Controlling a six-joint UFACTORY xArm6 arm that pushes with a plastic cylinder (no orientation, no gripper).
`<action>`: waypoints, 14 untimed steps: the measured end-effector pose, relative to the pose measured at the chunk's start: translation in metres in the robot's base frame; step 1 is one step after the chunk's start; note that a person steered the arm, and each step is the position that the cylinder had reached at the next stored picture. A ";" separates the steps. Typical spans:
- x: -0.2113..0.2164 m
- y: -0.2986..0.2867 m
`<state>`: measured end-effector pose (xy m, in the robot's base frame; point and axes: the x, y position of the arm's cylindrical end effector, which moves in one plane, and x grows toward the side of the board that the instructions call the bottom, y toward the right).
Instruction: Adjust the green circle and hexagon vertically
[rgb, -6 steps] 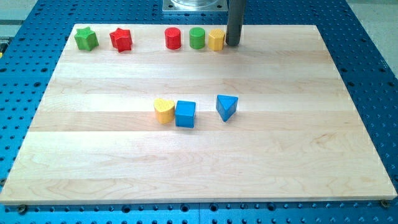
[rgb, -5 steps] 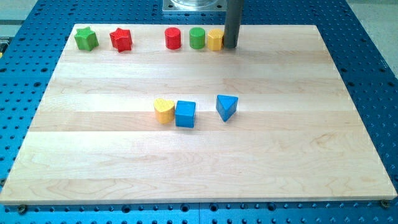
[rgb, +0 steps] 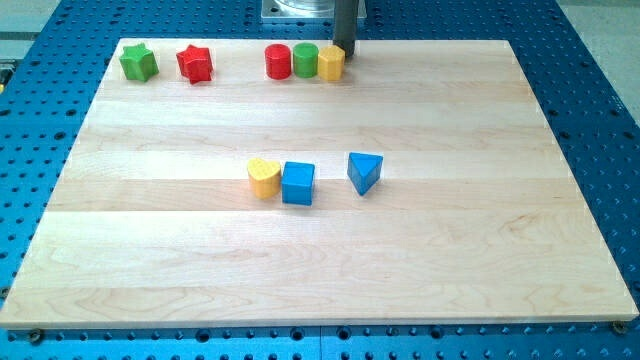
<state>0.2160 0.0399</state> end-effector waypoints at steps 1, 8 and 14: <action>-0.001 0.001; 0.028 0.054; 0.042 -0.011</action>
<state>0.2578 0.0289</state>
